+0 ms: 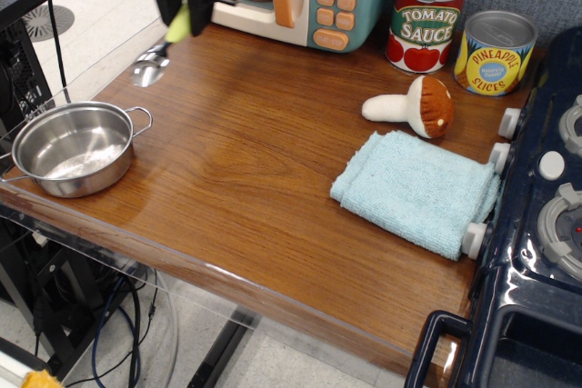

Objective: Put the spoon between the microwave and pot

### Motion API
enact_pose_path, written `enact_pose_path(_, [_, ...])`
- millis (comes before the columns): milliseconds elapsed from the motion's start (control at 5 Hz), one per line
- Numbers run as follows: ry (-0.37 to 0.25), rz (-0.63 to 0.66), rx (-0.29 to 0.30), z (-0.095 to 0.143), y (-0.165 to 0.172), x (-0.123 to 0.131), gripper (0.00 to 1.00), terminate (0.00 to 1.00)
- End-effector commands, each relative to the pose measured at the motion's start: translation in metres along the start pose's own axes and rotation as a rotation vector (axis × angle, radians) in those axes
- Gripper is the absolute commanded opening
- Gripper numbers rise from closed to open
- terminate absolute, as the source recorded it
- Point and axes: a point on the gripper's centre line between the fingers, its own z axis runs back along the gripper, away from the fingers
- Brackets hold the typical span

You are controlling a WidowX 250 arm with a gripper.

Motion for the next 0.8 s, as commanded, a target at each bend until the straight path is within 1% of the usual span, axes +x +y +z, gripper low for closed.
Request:
enact_pose_path(0, [-0.008,0.014,0.076,-0.015,0.045,0.014,0.00,0.00])
enact_pose_path(200, [0.027,0.014,0.094,-0.034,0.050,0.015,0.00,0.00])
enact_pose_path(400, [0.054,0.001,0.106,-0.043,0.048,0.013,0.00,0.00])
enact_pose_path(600, [0.080,-0.006,0.106,-0.053,0.048,0.011,0.00,0.00])
